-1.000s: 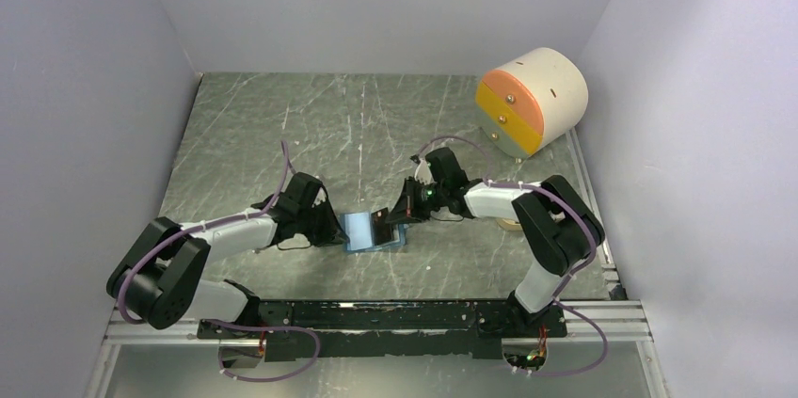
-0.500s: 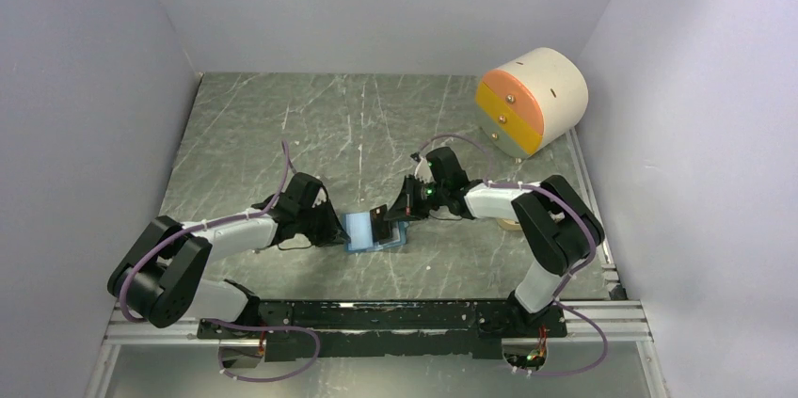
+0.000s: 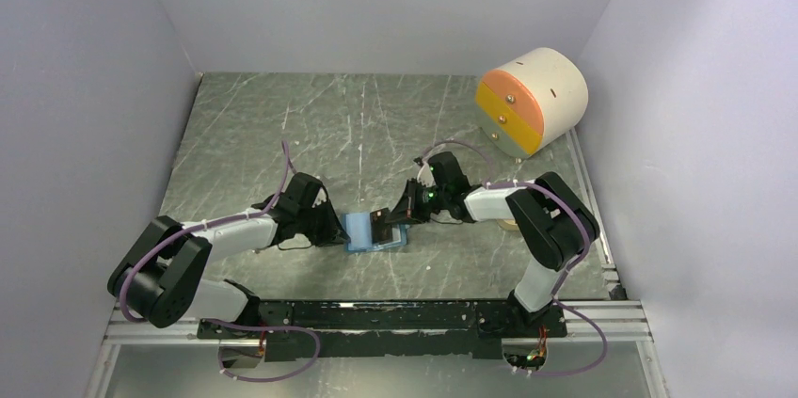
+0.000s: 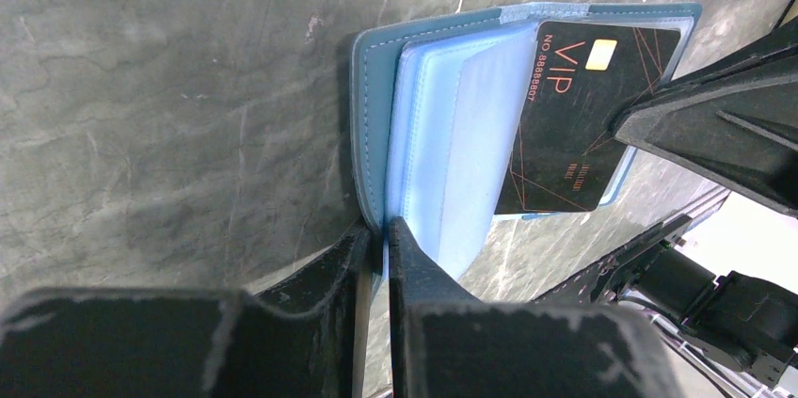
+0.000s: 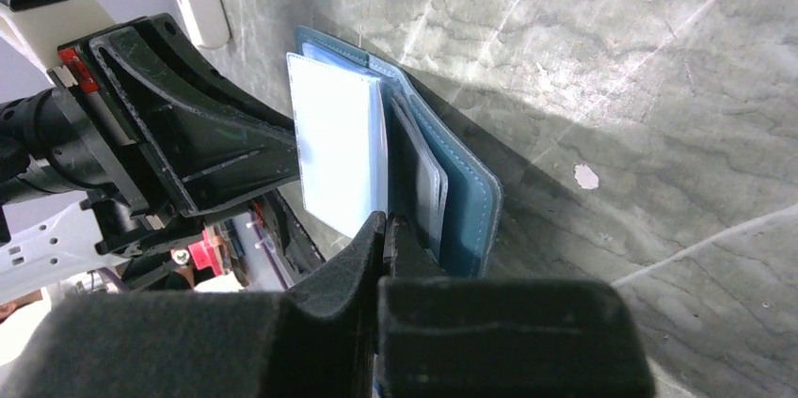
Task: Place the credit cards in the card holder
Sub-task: Insert the credit card into the card holder.
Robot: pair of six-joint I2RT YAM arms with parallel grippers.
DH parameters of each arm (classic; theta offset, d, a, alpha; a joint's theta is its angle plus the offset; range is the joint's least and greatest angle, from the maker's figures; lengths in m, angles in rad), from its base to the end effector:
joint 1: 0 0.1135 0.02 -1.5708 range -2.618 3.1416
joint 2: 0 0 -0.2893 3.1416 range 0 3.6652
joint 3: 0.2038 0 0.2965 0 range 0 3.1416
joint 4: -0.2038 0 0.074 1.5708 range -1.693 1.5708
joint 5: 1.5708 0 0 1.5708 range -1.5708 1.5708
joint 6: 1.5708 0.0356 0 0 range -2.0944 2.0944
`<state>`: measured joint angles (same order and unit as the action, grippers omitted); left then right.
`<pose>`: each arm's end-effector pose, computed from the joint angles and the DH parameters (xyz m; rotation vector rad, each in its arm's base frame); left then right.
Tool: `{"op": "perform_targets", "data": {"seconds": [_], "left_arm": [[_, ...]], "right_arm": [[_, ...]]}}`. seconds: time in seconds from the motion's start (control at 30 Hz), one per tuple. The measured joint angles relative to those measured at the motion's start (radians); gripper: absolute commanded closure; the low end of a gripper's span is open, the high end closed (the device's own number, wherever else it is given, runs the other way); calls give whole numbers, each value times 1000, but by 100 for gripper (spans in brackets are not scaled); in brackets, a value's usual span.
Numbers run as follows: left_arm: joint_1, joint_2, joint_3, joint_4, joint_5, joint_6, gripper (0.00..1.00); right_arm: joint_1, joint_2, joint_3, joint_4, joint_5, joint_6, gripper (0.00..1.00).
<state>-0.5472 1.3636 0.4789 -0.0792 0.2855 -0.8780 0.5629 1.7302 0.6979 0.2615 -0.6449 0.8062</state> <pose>0.2105 -0.1400 0.1211 -0.3291 2.7197 -0.8579 0.2760 0.1994 0.1093 -0.0487 2.6052 1.3576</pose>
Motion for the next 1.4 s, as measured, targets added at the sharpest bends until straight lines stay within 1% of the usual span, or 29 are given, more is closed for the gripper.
{"op": "perform_targets", "data": {"seconds": [0.33,0.67,1.03,1.4], "left_arm": [[0,-1,0,0,0,0,86],[0,-3,0,-2,0,0,86],[0,-3,0,-1,0,0,86],[0,-3,0,-2,0,0,87]], "right_arm": [[-1,8,-34,75,-6,63,100],[-45,8,-76,119,-6,101,100],[-46,8,-116,192,-34,137,100],[-46,8,-119,209,-48,156,100]]}}
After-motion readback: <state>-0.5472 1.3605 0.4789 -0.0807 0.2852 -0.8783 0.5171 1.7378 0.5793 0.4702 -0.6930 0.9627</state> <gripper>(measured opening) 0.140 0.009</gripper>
